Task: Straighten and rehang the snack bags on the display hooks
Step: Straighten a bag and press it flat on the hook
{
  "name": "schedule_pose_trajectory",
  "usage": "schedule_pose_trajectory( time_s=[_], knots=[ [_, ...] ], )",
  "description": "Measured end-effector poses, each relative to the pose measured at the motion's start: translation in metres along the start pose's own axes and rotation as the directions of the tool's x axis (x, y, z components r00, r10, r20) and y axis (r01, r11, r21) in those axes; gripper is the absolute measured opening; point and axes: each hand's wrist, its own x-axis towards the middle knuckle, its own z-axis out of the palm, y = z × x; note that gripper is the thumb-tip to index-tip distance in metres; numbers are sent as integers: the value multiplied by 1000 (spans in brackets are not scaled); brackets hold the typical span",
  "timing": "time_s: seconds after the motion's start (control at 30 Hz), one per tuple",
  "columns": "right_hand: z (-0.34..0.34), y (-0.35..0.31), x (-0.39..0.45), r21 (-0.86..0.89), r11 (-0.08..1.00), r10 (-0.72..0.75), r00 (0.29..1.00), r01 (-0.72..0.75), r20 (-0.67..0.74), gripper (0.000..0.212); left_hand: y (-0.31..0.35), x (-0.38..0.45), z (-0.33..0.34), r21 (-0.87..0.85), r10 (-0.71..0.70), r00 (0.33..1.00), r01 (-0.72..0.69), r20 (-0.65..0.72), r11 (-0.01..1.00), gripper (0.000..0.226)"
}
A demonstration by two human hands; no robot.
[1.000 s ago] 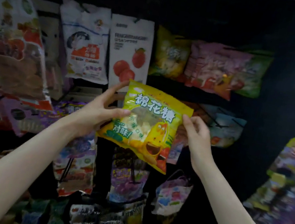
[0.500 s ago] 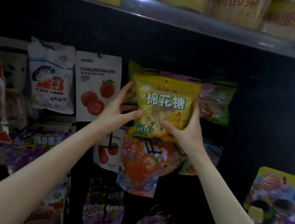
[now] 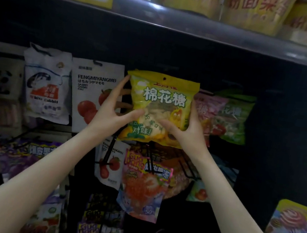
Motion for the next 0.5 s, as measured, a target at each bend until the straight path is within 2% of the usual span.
schedule_pose_trajectory(
  time_s=[0.13, 0.2, 0.3, 0.5],
  knots=[
    [-1, -3, -1, -18, 1000, -1, 997, 3, 71, 81, -12, -4, -2, 10, -36, 999, 36, -25, 999, 88],
    [4, -3, 0, -13, 1000, 17, 996, -16, 82, 87, -16, -3, -2, 9, -84, 996, 85, -22, 996, 89],
    [14, 1, 0, -11, 999, 46, 999, -46, 22, 95, -22, 2, -2, -7, -125, 992, 125, 1, 992, 85],
    [12, 6, -12, -6, 1000, 23, 998, -24, -58, 102, -22, -7, 0, 64, 61, 998, -59, -31, 996, 72]
  ],
)
